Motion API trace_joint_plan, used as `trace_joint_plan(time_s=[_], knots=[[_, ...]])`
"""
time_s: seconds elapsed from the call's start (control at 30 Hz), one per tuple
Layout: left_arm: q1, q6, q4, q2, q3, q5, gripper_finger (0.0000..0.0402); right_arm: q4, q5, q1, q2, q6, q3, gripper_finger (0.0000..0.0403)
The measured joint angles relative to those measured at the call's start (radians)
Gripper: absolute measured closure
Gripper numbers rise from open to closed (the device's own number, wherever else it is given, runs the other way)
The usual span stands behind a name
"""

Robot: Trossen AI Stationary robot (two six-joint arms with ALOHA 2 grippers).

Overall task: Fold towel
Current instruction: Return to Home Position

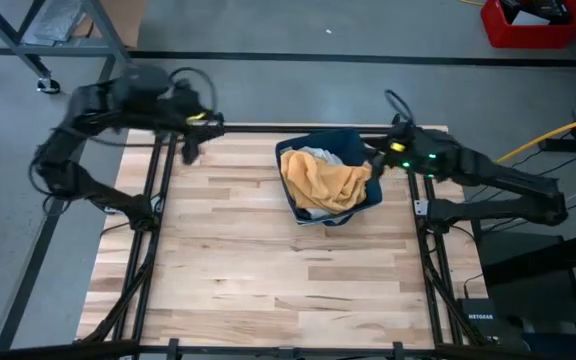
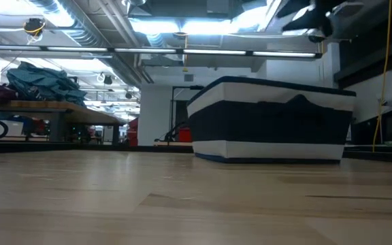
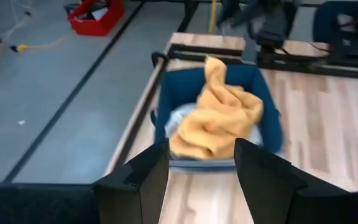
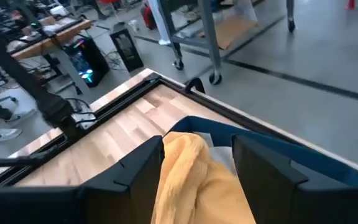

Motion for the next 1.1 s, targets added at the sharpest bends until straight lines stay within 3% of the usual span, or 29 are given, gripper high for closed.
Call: trace_joint_plan(time_s=[0.2,0.33,0.47,0.77,0.93,1.1], knots=[[-0.110,-0.076,-0.145,-0.123,-0.022,0.012,0.0229,-0.100,-0.003,0.001,-0.151,-0.049,-0.011,0.0201],[-0.223,-0.120,-0.063,-0.244,-0.197,0.027,0.0229,-0.087,-0.018,0.001,-0.267,-0.041,-0.120,0.0201],[-0.312,-0.144,0.163,-0.405,-0.498,0.027,0.0229,-0.020,-0.049,0.001,-0.418,0.027,-0.318,0.0201],[-0.352,-0.159,0.804,-0.748,-1.186,0.026,0.0229,0.430,-0.323,0.000,-0.654,0.087,-0.760,0.0201],[-0.352,-0.226,1.082,-0.904,-1.494,0.026,0.0229,0.587,-0.340,0.000,-0.666,0.091,-0.884,0.0201],[-0.352,-0.291,1.344,-1.048,-1.765,0.014,0.0229,0.571,-0.345,0.000,-0.662,0.118,-0.909,0.0201]])
